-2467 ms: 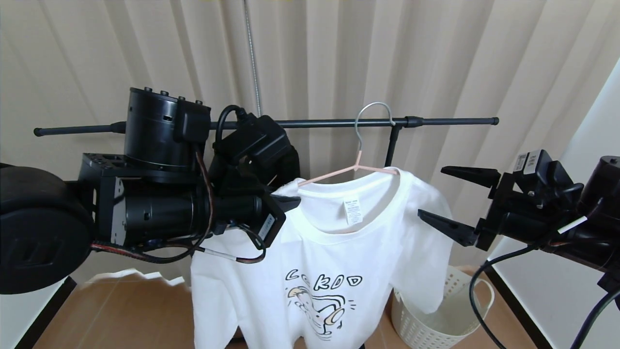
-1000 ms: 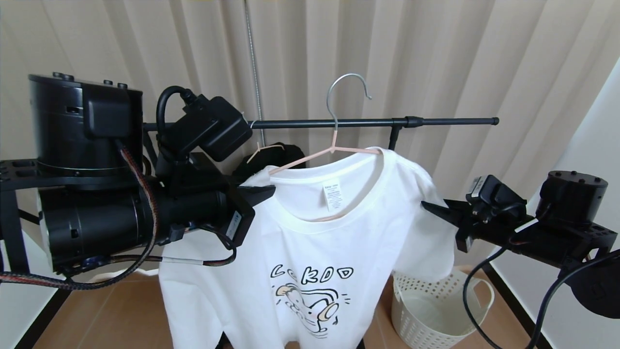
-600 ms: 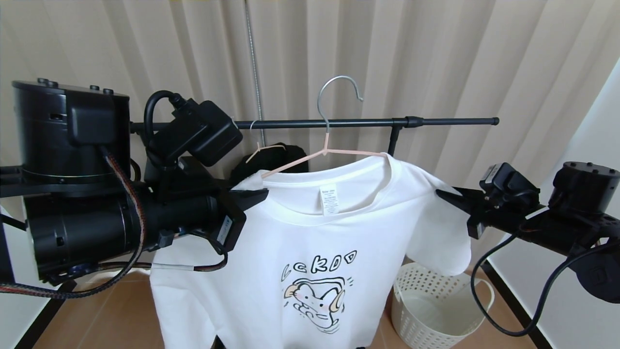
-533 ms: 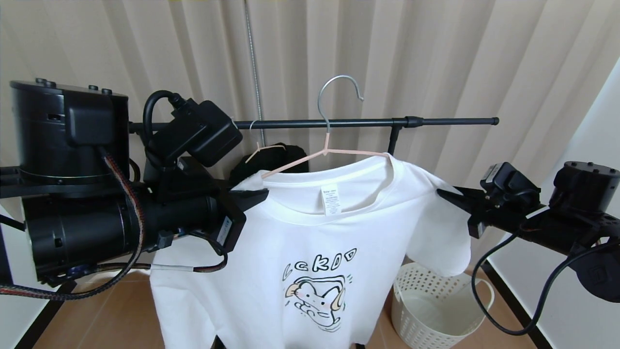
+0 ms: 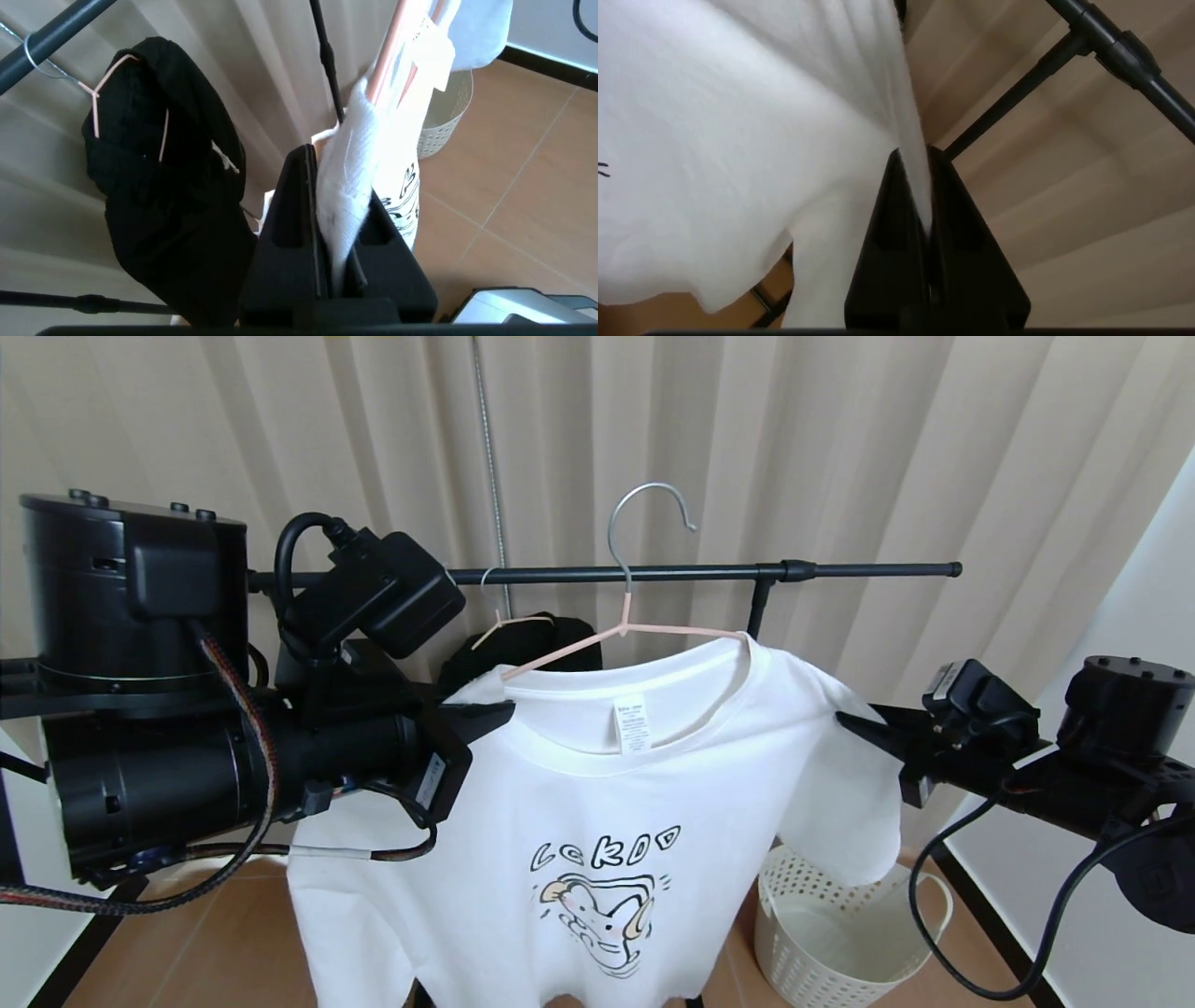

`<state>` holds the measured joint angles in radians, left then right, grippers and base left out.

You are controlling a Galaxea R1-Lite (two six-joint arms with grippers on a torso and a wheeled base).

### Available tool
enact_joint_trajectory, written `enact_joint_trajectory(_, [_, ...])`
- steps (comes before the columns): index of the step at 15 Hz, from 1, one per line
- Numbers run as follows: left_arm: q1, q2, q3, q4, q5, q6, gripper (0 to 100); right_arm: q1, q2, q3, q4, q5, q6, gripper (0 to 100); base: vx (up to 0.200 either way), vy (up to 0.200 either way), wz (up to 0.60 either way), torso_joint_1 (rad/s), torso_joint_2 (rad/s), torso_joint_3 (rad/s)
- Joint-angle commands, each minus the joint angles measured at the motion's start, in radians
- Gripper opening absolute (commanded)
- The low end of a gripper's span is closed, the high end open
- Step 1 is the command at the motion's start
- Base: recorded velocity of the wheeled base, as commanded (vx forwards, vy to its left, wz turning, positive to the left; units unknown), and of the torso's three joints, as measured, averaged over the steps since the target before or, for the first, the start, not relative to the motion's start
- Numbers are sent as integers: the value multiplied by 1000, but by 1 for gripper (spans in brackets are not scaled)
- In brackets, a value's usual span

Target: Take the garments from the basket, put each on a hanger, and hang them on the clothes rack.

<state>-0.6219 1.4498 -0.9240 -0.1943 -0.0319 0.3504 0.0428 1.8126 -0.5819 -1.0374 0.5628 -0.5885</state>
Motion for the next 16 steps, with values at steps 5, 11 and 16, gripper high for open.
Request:
enact_joint_trajectory(5, [21, 11, -2, -2, 6, -39, 0, 32, -84, 34, 2, 12, 1, 100, 0, 0, 0, 0, 0, 0])
enact_joint_trajectory(11, [48, 90, -12, -94, 102, -148, 0, 157, -177, 7, 5, -38, 277, 100, 0, 0, 0, 0, 0, 0])
enact_joint_trajectory(16, [48, 196, -64, -111, 204, -234, 0, 316, -182, -81, 7, -285, 408, 100, 0, 0, 0, 0, 0, 0])
